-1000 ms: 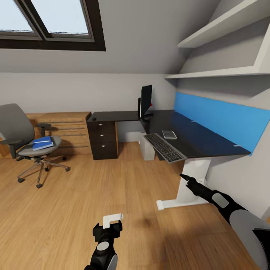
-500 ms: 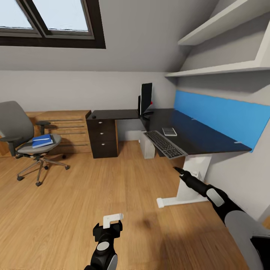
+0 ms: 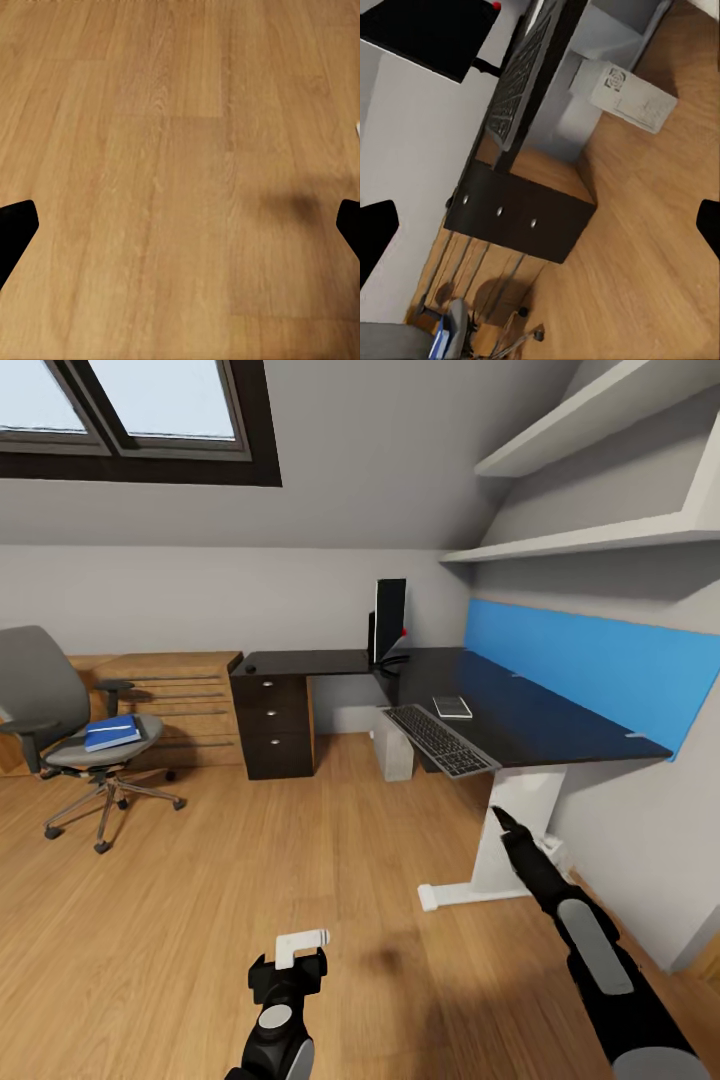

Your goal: In the bedroom, organize the workspace by keeping the computer under the desk, ensuring the monitor is on the desk, placing the keyboard on the desk next to the monitor, placing the mouse on the desk next to the keyboard, moving the folder from the swivel chair onto the desk next to the mouse, stacking the notebook on top of the folder with the pen on top of the notebook, and positioning the swivel chair next to the desk.

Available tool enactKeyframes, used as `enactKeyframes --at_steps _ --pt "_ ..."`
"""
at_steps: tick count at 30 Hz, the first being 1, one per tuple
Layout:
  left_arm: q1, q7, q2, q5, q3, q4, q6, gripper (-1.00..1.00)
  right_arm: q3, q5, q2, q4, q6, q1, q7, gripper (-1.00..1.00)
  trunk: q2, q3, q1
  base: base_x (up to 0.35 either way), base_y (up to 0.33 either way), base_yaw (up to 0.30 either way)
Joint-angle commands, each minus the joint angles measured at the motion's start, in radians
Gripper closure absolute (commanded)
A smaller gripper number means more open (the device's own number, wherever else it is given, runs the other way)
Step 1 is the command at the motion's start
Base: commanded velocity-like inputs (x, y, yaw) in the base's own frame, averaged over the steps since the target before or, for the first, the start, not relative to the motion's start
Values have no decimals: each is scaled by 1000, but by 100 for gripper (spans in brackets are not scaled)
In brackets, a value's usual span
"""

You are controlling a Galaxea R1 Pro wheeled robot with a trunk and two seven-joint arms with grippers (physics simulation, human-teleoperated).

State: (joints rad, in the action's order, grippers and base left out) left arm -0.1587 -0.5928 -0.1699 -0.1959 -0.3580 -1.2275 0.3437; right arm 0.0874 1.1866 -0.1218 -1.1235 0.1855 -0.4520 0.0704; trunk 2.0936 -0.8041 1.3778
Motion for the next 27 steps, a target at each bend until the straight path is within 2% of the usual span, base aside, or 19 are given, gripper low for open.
enactKeyframes --at_steps 1,2,7,14,27 --pt "-1 -7 1 -7 -2 -1 3 -100 14 46 -1 -5 6 5 -5 -100 0 -1 0 0 0 0" --pt "-1 -7 1 -7 -1 -1 3 -100 25 75 -2 -9 7 10 -10 -100 0 -1 0 0 0 0" --pt "-1 -7 1 -8 -1 -1 2 -100 44 114 -3 -15 9 16 -17 -100 0 -1 0 21 0 0" --pt "-1 -6 1 -8 -2 -1 1 -100 52 130 -4 -15 26 18 -19 -100 0 -1 0 217 0 0" --pt "-1 -5 1 -7 -3 -1 1 -100 69 133 -2 9 37 18 -23 -100 0 -1 0 203 0 0"
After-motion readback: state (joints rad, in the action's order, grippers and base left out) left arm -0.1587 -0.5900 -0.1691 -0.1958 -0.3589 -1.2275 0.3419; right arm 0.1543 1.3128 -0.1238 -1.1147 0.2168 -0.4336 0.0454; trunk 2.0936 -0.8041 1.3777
